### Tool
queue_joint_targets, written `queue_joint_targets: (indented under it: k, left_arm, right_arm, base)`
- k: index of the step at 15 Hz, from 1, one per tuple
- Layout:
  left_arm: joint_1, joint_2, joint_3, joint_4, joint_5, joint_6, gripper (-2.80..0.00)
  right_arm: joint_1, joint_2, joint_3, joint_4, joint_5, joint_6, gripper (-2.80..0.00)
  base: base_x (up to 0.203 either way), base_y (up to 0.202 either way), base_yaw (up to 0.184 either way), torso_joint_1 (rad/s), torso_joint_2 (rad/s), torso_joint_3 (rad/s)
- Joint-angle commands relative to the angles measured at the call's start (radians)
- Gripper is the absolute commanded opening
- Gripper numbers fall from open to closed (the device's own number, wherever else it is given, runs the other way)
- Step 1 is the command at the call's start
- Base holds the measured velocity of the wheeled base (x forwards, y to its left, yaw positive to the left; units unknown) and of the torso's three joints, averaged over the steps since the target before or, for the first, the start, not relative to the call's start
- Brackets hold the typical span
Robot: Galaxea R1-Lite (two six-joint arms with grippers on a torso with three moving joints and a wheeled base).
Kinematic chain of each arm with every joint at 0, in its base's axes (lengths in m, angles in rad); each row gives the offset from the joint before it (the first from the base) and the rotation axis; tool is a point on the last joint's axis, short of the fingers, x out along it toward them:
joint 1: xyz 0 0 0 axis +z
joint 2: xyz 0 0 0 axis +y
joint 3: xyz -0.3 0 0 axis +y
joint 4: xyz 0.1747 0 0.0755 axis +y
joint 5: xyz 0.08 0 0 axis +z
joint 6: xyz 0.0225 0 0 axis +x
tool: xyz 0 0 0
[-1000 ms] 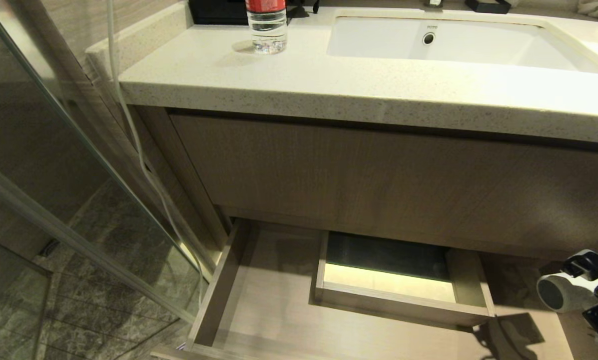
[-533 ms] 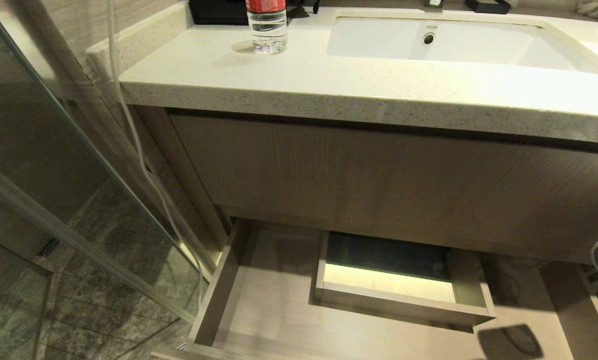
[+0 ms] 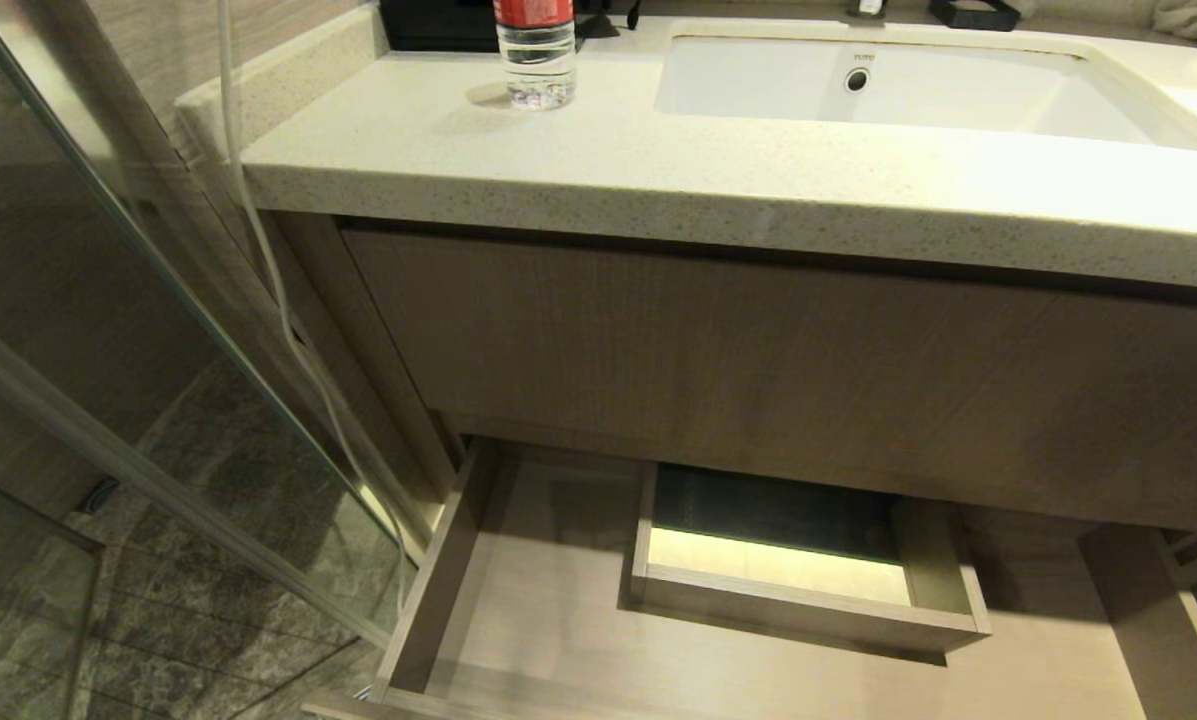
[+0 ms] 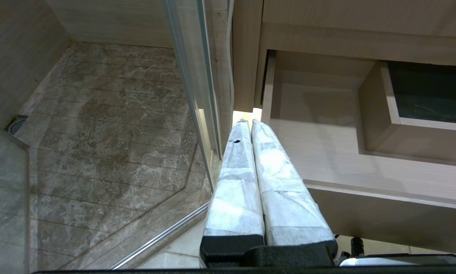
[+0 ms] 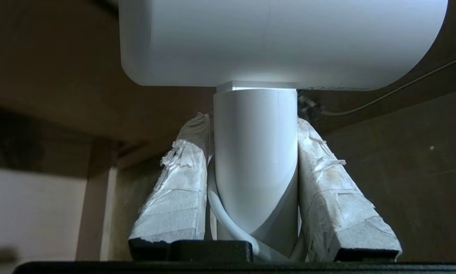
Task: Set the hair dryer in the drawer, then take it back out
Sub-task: Place it on the countertop
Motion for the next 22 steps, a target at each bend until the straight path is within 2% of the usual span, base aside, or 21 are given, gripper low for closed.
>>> queue_joint_targets:
  k: [1,7,11,15,22]
  left_arm:
    - [0.0,0.0,0.0,0.0,0.0,0.0,-2.8]
    - [0.0,0.0,0.0,0.0,0.0,0.0,-2.8]
    - [0.0,0.0,0.0,0.0,0.0,0.0,-2.8]
    - [0.0,0.0,0.0,0.0,0.0,0.0,-2.8]
    - [0.0,0.0,0.0,0.0,0.0,0.0,-2.8]
  right_arm:
    - [0.0,0.098,-0.151,-0.019,0.0,-0.004,-2.8]
    - [0.0,0.418,-0.514,-0.05,0.0,-0.005,-2.8]
    - [0.002,0.644,-0.7,-0.054,0.007,-0.009,-2.8]
    - [0.002,0.814,-0.803,-0.103,0.088,-0.023,-2.8]
    - [-0.005,1.022,-0.891,-0.287,0.094,-0.087,-2.8]
  base:
    - [0.0,0.0,0.0,0.0,0.0,0.0]
    - [0.0,0.0,0.0,0.0,0.0,0.0]
    - [0.0,0.0,0.0,0.0,0.0,0.0]
    - [0.0,0.0,0.0,0.0,0.0,0.0]
    - [0.0,0.0,0.0,0.0,0.0,0.0]
